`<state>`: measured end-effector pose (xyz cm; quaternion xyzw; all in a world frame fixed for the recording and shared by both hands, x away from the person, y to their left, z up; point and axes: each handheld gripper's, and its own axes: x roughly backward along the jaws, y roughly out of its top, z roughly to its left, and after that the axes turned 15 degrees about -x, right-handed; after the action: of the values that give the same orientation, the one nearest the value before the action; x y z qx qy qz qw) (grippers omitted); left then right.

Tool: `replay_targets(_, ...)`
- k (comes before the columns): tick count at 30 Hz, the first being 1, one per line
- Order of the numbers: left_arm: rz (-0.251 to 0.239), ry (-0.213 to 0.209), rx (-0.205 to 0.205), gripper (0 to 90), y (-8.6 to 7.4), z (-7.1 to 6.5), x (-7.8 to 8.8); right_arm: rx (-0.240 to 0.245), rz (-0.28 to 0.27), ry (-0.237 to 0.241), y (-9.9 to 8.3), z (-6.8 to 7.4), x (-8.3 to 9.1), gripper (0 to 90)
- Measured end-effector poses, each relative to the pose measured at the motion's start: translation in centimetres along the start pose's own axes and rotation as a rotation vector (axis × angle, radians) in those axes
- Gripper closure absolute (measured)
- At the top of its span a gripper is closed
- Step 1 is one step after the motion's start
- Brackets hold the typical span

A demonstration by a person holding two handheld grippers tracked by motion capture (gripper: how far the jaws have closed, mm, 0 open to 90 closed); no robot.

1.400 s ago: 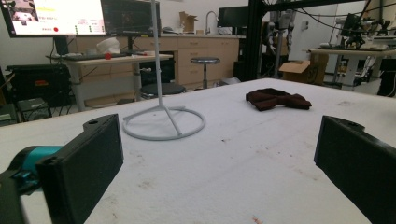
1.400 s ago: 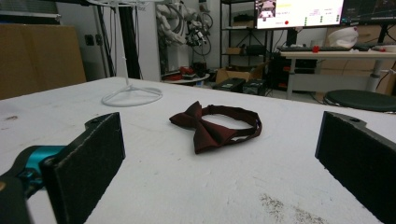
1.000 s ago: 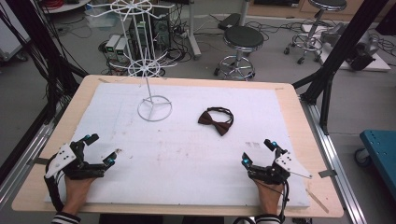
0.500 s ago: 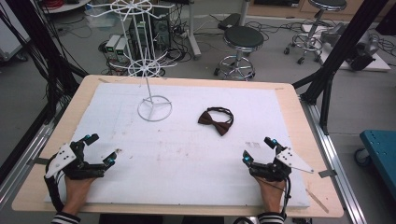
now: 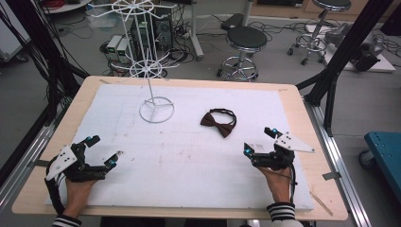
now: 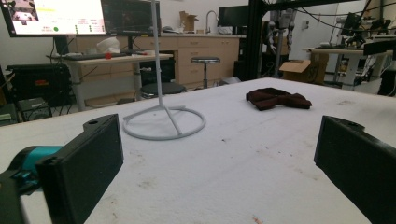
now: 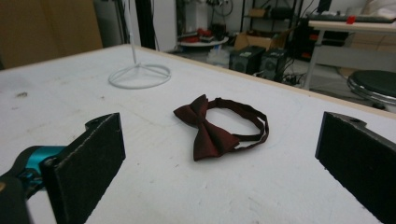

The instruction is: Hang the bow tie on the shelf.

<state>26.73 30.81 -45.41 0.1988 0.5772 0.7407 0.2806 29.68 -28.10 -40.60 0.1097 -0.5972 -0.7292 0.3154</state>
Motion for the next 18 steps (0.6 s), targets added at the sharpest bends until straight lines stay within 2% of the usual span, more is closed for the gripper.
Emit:
replay_targets(3,0.000,0.000,0.000,1.7,0.0,0.0,0.0,0.018,0.032,0.004,0.7,0.1,-0.6,0.7)
replay_targets(4,0.000,-0.001,0.001,1.7,0.0,0.0,0.0,0.040,0.061,0.005,1.4,0.1,-1.1,0.7)
replay_targets(5,0.000,0.000,0.000,1.7,0.0,0.0,0.0,0.040,0.061,0.005,1.4,0.1,-1.1,0.7)
replay_targets(6,-0.001,0.000,0.000,1.7,0.0,0.0,0.0,0.053,0.087,0.013,2.2,0.1,-1.8,0.7)
replay_targets(8,0.000,0.000,0.001,1.7,0.0,0.0,0.0,0.049,0.101,0.026,2.7,0.2,-2.2,0.7)
replay_targets(11,0.000,0.000,0.001,1.7,0.0,0.0,0.0,0.067,0.117,0.036,3.3,0.3,-2.7,0.7)
replay_targets(12,0.000,-0.001,0.001,1.7,0.0,0.0,0.0,0.073,0.154,0.040,3.9,0.3,-3.3,0.7)
replay_targets(15,0.000,-0.001,0.000,1.7,0.0,0.0,0.0,0.071,0.184,0.057,4.6,0.2,-4.2,0.7)
replay_targets(18,0.000,-0.002,0.000,1.7,0.0,0.0,0.0,0.094,0.219,0.064,5.4,0.1,-5.1,0.7)
